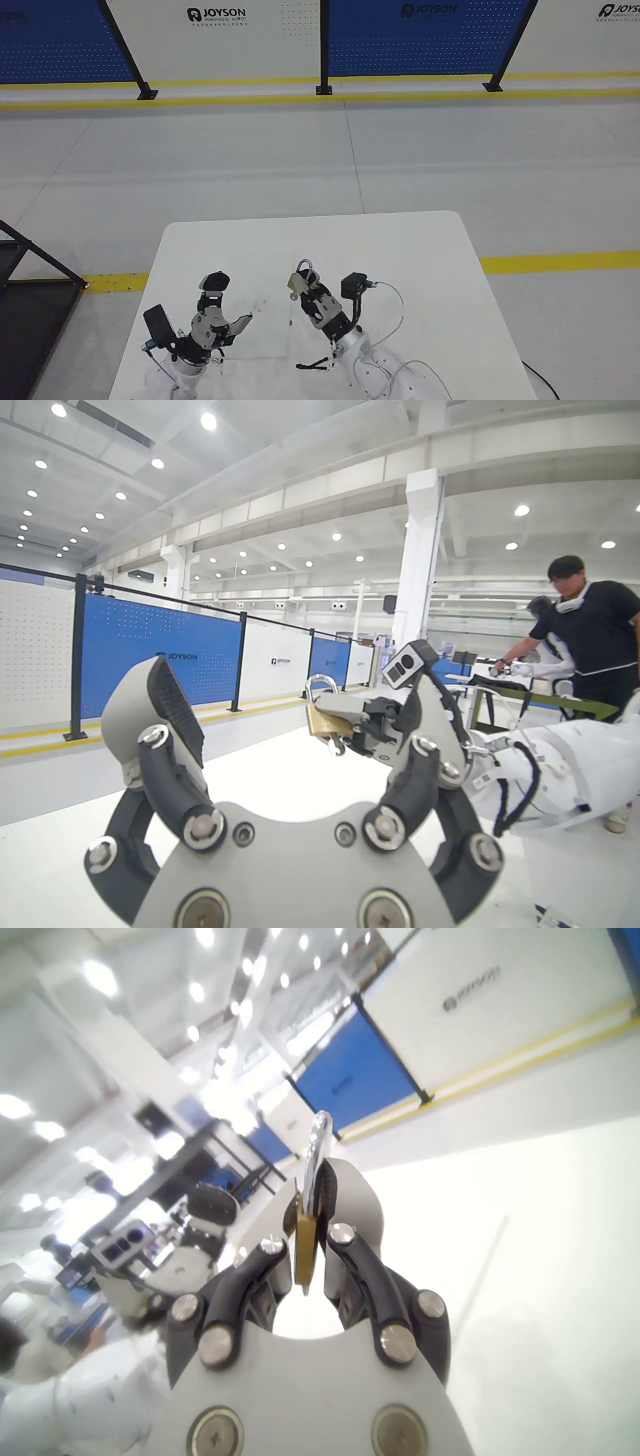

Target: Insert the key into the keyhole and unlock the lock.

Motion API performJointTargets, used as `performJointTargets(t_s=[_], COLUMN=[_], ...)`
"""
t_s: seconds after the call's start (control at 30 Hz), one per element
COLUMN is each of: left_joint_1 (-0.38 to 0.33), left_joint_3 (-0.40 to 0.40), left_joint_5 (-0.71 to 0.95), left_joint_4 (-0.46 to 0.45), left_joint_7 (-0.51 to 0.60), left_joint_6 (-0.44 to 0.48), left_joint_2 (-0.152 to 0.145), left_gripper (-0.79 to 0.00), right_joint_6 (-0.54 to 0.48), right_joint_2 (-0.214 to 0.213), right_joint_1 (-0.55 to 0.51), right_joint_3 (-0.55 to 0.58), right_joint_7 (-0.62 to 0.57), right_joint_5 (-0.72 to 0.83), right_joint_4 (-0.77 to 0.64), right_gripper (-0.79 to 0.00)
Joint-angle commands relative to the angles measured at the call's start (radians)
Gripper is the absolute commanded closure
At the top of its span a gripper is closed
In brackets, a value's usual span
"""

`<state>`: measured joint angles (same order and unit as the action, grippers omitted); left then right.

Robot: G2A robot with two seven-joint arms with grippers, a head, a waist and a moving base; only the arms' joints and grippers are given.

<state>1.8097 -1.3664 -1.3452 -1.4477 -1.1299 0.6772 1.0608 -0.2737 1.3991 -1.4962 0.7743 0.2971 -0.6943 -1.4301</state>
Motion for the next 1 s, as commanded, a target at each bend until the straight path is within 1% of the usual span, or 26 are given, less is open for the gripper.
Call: performJointTargets(t_s=[0.0,0.03,0.1,0.13,0.17,0.23,0.27,0.5,0.53,0.57,0.6,0.63,0.67,0.7,0.73,0.87,0.97], left_joint_1=[0.018,0.022,0.031,0.03,0.028,0.028,0.028,0.028,0.028,0.028,0.028,0.028,0.028,0.028,0.028,0.028,0.028], left_joint_3=[-0.07,-0.098,-0.12,-0.131,-0.135,-0.135,-0.135,-0.135,-0.135,-0.135,-0.135,-0.135,-0.135,-0.135,-0.135,-0.135,-0.135], left_joint_5=[-0.008,-0.029,-0.035,-0.029,-0.032,-0.032,-0.032,-0.032,-0.032,-0.032,-0.032,-0.032,-0.032,-0.032,-0.032,-0.032,-0.032], left_joint_4=[-0.009,-0.006,0.0,0.006,0.009,0.009,0.009,0.009,0.009,0.009,0.009,0.009,0.009,0.009,0.009,0.009,0.009], left_joint_7=[0.024,0.038,0.056,0.064,0.07,0.07,0.07,0.07,0.07,0.07,0.07,0.07,0.07,0.07,0.07,0.07,0.07], left_joint_6=[-0.038,-0.073,-0.085,-0.107,-0.125,-0.125,-0.125,-0.125,-0.125,-0.125,-0.125,-0.125,-0.125,-0.125,-0.125,-0.125,-0.125], left_joint_2=[-0.01,-0.013,-0.017,-0.017,-0.017,-0.017,-0.017,-0.017,-0.017,-0.017,-0.017,-0.017,-0.017,-0.017,-0.017,-0.017,-0.017], left_gripper=[-0.785,-0.785,-0.785,-0.785,-0.785,-0.785,-0.785,-0.785,-0.785,-0.785,-0.785,-0.785,-0.785,-0.785,-0.785,-0.785,-0.785], right_joint_6=[0.022,0.026,0.026,0.033,0.038,0.041,0.051,0.175,0.186,0.197,0.216,0.226,0.232,0.249,0.262,0.31,0.374], right_joint_2=[0.014,0.022,0.038,0.046,0.054,0.069,0.077,0.131,0.137,0.142,0.147,0.151,0.153,0.155,0.156,0.147,0.128], right_joint_1=[0.039,0.055,0.084,0.099,0.114,0.14,0.152,0.213,0.218,0.222,0.228,0.23,0.231,0.232,0.231,0.214,0.18], right_joint_3=[-0.033,-0.057,-0.096,-0.113,-0.13,-0.162,-0.175,-0.242,-0.247,-0.252,-0.257,-0.26,-0.26,-0.261,-0.263,-0.257,-0.238], right_joint_7=[-0.073,-0.113,-0.178,-0.213,-0.246,-0.309,-0.325,-0.32,-0.317,-0.318,-0.324,-0.326,-0.325,-0.321,-0.321,-0.321,-0.298], right_joint_5=[0.025,0.037,0.069,0.08,0.093,0.121,0.123,0.107,0.108,0.105,0.097,0.095,0.096,0.083,0.072,0.012,-0.067], right_joint_4=[0.043,0.07,0.114,0.141,0.162,0.202,0.22,0.325,0.337,0.349,0.359,0.362,0.364,0.368,0.366,0.324,0.244], right_gripper=[0.0,0.0,0.0,0.0,0.0,0.0,0.0,0.0,-0.145,-0.308,-0.416,-0.616,-0.643,-0.723,-0.785,-0.785,-0.785])
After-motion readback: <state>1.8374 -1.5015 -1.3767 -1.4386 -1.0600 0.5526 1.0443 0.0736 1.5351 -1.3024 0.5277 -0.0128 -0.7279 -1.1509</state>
